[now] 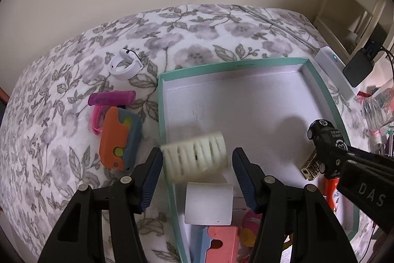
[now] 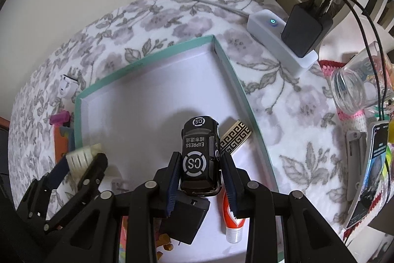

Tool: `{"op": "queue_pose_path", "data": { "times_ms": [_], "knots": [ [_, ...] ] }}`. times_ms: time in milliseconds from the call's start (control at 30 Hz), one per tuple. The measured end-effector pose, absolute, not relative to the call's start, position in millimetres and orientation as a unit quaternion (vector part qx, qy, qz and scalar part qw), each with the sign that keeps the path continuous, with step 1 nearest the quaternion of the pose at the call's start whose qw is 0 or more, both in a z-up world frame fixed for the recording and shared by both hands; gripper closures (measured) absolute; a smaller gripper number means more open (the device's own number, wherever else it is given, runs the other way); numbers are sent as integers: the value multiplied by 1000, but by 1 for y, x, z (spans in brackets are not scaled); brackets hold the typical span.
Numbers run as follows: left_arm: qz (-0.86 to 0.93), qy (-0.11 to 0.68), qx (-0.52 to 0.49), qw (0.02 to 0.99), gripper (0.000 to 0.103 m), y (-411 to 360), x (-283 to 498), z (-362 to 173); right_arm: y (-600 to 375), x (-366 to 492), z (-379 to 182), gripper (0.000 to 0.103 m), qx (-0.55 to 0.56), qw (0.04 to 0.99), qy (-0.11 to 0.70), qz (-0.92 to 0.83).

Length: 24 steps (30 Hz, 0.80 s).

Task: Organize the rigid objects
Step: 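Open left gripper dropping hair clip in tray while right gripper releases toy car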

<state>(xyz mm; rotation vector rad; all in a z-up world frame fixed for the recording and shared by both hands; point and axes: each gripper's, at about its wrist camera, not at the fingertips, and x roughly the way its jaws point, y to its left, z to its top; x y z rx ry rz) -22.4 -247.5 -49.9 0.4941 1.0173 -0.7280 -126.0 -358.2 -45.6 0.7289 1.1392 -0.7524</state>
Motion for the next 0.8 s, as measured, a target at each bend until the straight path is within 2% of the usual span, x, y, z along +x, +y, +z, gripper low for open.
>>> {"op": "queue_pose_path", "data": {
  "times_ms": [167, 300, 533, 600, 633, 700, 800],
  "knots": [
    [-334, 476, 225, 782, 43, -245, -19, -50, -358, -126, -48, 66, 327, 712, 520, -341],
    [-332, 483, 216, 781, 41, -243, -16, -49, -361, -127, -47, 50, 325, 707, 523, -348],
    [-331, 492, 199, 780, 36, -237, -8, -44, -364, -132, -40, 41, 328, 706, 515, -358],
    [-329, 495, 192, 781, 35, -234, -4, -42, -364, -132, -39, 36, 327, 707, 513, -360],
    [-327, 497, 186, 782, 34, -232, -1, -40, -364, -132, -38, 34, 326, 708, 512, -361],
    [-320, 501, 172, 785, 24, -226, 6, -36, -364, -132, -36, 29, 325, 709, 511, -362],
    [-302, 505, 150, 794, 21, -215, 19, -31, -362, -130, -34, 23, 322, 710, 511, -362]
  ]
}}
